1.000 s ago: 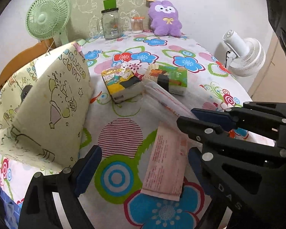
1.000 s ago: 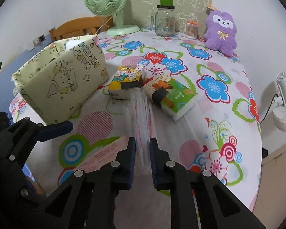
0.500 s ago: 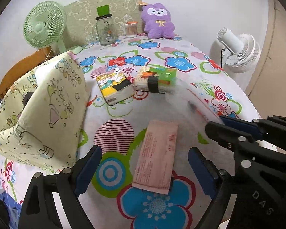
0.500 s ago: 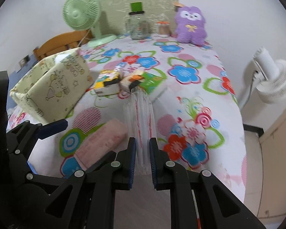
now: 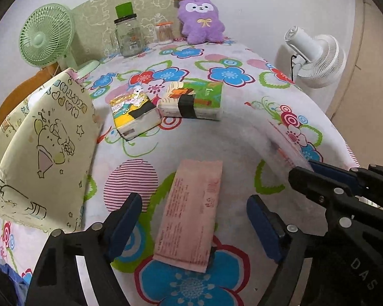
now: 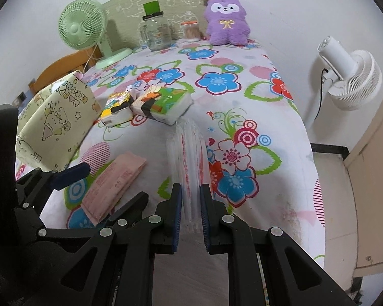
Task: Organize soft objects
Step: 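Grasp the pink paper packet with the left tool while the right tool holds the straw bag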
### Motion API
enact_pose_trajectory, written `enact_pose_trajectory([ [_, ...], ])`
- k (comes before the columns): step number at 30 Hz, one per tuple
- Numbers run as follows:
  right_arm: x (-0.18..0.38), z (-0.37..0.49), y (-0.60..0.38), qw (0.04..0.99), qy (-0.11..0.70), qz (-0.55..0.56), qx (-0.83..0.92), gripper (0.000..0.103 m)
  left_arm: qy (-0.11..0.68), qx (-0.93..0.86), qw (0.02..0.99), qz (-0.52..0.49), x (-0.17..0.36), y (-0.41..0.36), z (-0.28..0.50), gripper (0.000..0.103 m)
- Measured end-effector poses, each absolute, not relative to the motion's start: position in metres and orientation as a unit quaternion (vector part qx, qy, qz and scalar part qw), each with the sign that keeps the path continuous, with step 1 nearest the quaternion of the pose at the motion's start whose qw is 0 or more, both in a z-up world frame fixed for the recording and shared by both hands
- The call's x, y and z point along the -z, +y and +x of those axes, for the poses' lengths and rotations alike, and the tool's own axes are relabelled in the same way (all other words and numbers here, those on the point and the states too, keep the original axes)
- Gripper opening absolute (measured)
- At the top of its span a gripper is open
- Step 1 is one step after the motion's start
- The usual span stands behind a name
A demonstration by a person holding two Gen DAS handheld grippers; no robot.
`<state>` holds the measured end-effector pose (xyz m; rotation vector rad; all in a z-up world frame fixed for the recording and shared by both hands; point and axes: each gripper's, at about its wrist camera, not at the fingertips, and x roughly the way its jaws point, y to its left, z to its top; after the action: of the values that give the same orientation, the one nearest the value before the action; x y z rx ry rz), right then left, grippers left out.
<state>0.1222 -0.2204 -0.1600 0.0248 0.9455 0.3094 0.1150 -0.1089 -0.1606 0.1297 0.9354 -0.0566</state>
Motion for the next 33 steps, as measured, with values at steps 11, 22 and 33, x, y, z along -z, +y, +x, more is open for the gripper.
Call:
enact_pose_trajectory([
  [11, 0.16, 0.123, -0.22, 0.879, 0.456, 0.023, -0.139, 0.017, 0.458, 0.045, 0.887, 0.031, 0.159, -0.107, 0.109, 0.064],
  [22, 0.157, 0.116, -0.21, 0.878, 0.458, 0.012, -0.136, 0.019, 0.459, 0.059, 0.886, 0.035, 0.155, -0.104, 0.099, 0.041],
  [33, 0.153, 0.12, -0.197, 0.877, 0.461, 0.001, -0.134, 0.034, 0.451, 0.051, 0.89, 0.039, 0.151, -0.091, 0.098, 0.041],
])
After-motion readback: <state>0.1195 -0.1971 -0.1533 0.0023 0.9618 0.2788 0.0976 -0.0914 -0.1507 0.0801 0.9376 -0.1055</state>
